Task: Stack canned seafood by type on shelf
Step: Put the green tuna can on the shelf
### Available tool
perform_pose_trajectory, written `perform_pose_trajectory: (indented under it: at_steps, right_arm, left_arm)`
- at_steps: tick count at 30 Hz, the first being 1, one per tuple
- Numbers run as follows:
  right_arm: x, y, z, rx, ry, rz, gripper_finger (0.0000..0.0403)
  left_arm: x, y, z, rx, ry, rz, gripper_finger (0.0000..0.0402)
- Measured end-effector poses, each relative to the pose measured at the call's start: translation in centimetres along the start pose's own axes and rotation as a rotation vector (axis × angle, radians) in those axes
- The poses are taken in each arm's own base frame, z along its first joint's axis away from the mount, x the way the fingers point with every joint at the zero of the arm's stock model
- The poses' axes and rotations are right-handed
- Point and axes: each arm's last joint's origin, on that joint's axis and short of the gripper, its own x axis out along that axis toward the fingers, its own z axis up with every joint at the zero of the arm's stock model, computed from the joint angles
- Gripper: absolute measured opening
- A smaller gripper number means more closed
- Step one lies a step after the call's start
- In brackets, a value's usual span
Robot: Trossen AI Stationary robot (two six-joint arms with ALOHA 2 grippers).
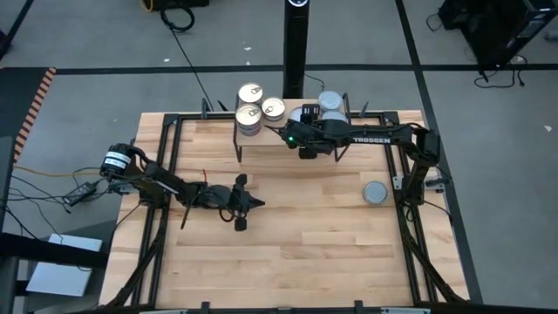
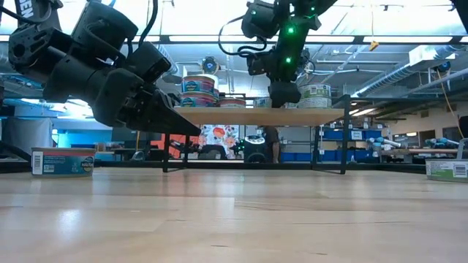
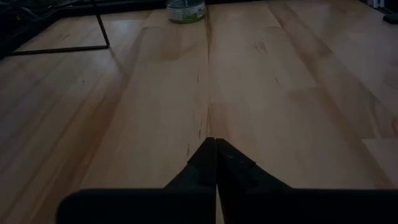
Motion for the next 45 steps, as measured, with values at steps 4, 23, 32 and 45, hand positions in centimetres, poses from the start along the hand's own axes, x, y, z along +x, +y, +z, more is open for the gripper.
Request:
perform_pose_trajectory:
  at_steps: [4,23,32,45]
  right_arm:
    - [0.0,0.1,-0.1,0.016,0.006,0.019,0.0244]
    - [-1.1,-1.8,0.2,0.118,-0.074,0.218,0.0051]
    - [0.1,-3.1,-0.5,0.176,-0.064,0.238,0.0024]
    - [0.7,-3.6,-0.4,0.18,-0.089,0.213,0.0038]
  left_arm:
    - [0.0,0.0,0.0,0.0,0.0,-0.001,0.0002]
    - [0.0,0.0,0.0,-0.001,0.001,-0.001,0.0002]
    - [0.0,0.0,0.0,-0.001,0.001,-0.001,0.0002]
    - [0.0,0.0,0.0,-0.001,0.002,-0.001,0.0002]
